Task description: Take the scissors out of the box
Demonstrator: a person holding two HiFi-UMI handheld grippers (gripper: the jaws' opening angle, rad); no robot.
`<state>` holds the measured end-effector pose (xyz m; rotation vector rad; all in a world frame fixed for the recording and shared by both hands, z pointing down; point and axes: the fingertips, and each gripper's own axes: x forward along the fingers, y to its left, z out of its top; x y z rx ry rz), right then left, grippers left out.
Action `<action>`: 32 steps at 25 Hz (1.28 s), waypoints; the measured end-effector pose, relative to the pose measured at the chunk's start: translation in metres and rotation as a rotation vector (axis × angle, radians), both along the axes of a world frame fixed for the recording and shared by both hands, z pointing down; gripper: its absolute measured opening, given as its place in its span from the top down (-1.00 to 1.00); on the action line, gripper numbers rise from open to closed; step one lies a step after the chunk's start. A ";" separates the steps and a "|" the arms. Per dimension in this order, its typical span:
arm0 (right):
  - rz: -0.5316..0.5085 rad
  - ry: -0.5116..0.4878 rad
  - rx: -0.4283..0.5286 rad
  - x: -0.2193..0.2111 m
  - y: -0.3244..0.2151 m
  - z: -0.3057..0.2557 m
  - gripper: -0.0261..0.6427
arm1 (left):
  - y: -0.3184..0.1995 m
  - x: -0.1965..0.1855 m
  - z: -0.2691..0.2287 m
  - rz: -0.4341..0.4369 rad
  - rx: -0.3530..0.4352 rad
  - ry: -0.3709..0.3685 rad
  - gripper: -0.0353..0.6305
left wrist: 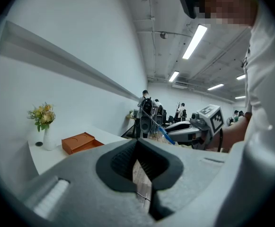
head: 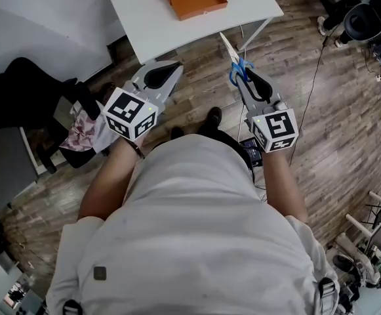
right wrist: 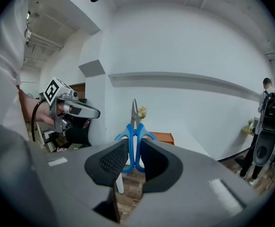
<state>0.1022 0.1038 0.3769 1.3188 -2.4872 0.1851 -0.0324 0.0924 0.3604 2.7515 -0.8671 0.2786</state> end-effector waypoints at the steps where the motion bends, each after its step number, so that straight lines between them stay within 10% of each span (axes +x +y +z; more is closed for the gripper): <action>1: 0.007 -0.001 0.004 -0.007 0.007 -0.001 0.62 | 0.005 -0.007 -0.001 0.005 0.002 0.003 0.88; 32: 0.052 -0.010 0.075 -0.099 0.059 -0.029 0.62 | 0.037 -0.087 -0.015 0.029 0.047 0.094 0.88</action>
